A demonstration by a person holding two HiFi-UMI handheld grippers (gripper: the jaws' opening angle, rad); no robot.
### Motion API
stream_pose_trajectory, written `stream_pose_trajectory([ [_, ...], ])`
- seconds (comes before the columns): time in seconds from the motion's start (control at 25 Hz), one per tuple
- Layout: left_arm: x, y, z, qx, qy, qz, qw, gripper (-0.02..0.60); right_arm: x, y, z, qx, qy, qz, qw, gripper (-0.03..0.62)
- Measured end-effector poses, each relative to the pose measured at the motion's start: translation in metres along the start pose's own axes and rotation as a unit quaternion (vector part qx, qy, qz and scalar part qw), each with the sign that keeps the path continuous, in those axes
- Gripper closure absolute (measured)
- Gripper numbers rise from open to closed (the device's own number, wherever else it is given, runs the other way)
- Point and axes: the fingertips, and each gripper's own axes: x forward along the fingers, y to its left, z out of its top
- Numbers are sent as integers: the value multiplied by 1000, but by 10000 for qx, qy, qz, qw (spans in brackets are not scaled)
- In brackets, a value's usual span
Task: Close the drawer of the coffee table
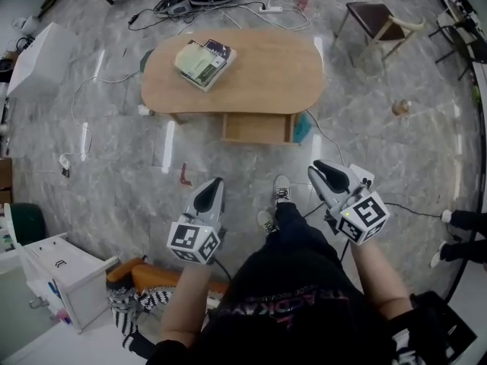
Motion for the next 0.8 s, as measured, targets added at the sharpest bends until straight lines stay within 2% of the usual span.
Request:
stream_pose_trajectory([
  [0.12, 27, 5, 0, 18, 102, -19, 9999, 577, 10, -27, -2, 195, -43, 4, 9998, 497],
  [0.24, 52, 15, -1, -11, 179, 0, 9998, 575, 23, -53, -6, 447, -25, 31, 9990, 481],
  [0.48, 97, 41, -17, 1, 418, 144, 9990, 575, 58, -97, -29, 609, 191, 34, 9980, 445],
  [0.52, 103, 45, -20, -9, 442, 137, 9989, 551, 62, -101, -33, 627, 231, 16, 9978, 441],
  [0.68, 117, 64, -37, -82, 549, 116, 9984, 534, 75, -111, -52, 670, 379, -110, 9970, 434],
  [0.8, 126, 78, -55, -79, 661, 64, 9978, 492, 82, -119, -69, 709, 459, -265, 9961, 425],
])
